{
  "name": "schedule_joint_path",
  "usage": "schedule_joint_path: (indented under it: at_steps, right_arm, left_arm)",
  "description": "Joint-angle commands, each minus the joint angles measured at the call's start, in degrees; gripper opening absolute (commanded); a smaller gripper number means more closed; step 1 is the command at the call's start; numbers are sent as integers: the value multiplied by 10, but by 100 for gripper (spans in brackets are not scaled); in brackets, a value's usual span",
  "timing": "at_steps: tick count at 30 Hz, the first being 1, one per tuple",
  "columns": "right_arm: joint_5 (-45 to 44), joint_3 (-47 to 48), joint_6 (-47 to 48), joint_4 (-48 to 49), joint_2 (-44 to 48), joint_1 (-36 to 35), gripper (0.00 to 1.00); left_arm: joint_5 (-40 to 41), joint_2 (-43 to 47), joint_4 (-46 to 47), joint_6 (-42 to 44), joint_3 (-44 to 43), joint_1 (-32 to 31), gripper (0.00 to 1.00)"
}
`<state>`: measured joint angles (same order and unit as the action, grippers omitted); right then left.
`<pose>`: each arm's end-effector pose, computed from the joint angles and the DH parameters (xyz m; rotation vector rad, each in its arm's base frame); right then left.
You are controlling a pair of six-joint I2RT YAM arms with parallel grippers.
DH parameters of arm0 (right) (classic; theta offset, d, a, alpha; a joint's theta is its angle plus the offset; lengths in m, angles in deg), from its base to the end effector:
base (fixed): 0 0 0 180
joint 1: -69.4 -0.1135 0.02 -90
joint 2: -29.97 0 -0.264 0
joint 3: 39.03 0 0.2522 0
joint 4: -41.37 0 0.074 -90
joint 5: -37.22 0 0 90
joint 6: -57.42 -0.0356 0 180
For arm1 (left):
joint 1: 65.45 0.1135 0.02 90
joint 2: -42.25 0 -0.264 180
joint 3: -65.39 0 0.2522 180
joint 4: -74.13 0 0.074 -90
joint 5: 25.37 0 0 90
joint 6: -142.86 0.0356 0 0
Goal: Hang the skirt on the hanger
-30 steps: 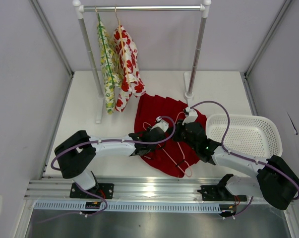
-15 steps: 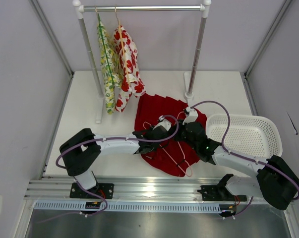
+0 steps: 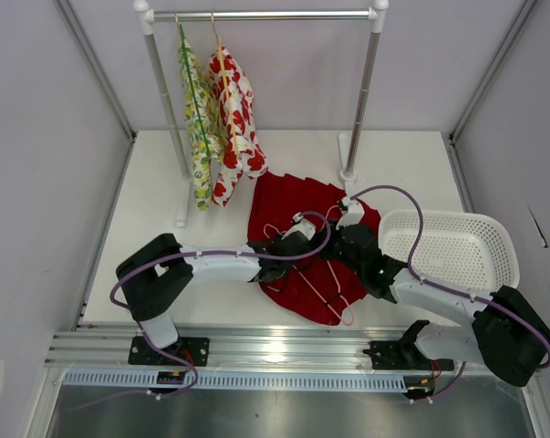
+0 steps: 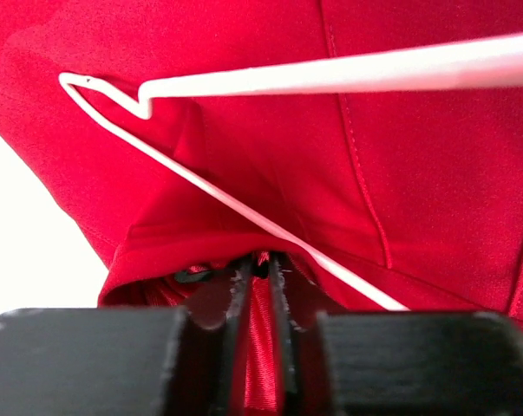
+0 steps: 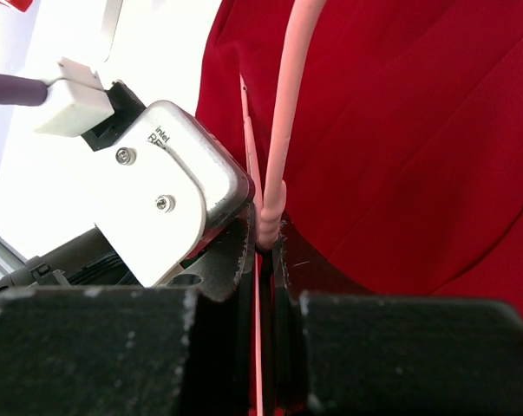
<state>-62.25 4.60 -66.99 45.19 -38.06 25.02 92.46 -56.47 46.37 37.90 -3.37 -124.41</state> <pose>0.1850 0.1728 0.2158 -0.0594 1.9997 0.7502 0.1869 -0.2783 0.1593 0.7426 2.2992 0.0578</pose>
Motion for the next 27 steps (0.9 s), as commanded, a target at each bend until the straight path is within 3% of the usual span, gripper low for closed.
schedule_joint_path:
  at_steps: [1, 4, 22, 27]
  right_arm:
    - [4, 0, 14, 5, 9, 3, 0]
    - [6, 4, 15, 4, 8, 3, 0]
    - [18, 19, 24, -11, 27, 3, 0]
    - [19, 17, 29, -7, 18, 4, 0]
  left_arm:
    - [-12, 6, 27, 5, -10, 3, 8]
    - [-18, 34, 28, 8, 0, 3, 0]
    - [-209, 187, 40, -38, 82, 95, 0]
    - [-304, 223, 70, -60, 120, 145, 0]
